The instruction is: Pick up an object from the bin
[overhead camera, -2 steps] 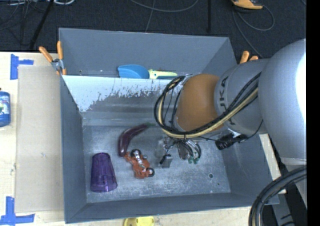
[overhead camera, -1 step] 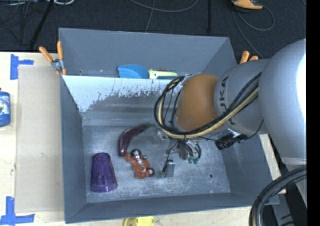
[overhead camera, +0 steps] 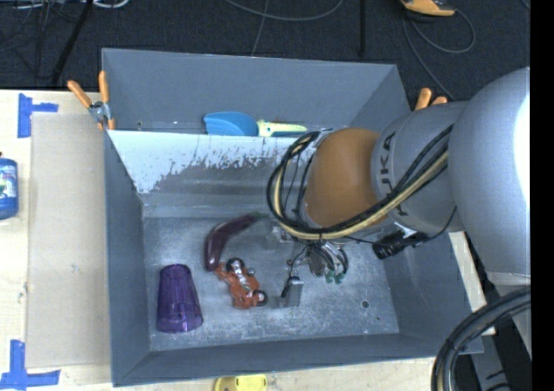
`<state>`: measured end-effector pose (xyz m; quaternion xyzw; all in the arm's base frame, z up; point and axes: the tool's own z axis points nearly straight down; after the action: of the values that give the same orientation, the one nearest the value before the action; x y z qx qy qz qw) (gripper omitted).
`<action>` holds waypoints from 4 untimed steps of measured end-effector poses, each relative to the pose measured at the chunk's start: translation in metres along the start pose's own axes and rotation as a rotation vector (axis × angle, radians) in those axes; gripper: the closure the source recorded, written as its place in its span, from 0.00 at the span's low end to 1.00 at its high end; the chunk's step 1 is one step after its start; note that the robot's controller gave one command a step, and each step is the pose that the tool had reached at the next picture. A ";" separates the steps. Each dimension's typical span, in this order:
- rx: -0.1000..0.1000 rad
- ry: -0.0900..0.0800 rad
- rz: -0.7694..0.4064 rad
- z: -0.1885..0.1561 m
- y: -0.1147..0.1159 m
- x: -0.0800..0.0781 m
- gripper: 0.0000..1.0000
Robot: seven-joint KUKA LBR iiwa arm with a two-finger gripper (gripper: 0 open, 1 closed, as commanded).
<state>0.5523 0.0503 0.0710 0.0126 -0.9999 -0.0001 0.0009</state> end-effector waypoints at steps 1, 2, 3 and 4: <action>0.003 -0.001 -0.043 0.000 0.017 0.002 0.00; -0.002 -0.001 -0.123 0.001 0.053 0.028 0.00; 0.000 -0.001 -0.012 0.002 0.090 0.037 1.00; 0.001 -0.001 -0.015 0.002 0.090 0.037 1.00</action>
Offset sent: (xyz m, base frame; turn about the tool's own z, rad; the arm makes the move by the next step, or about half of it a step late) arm -0.0418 0.0534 -0.0010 -0.1296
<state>0.5134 0.1392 0.0693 0.0201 -0.9998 0.0002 0.0005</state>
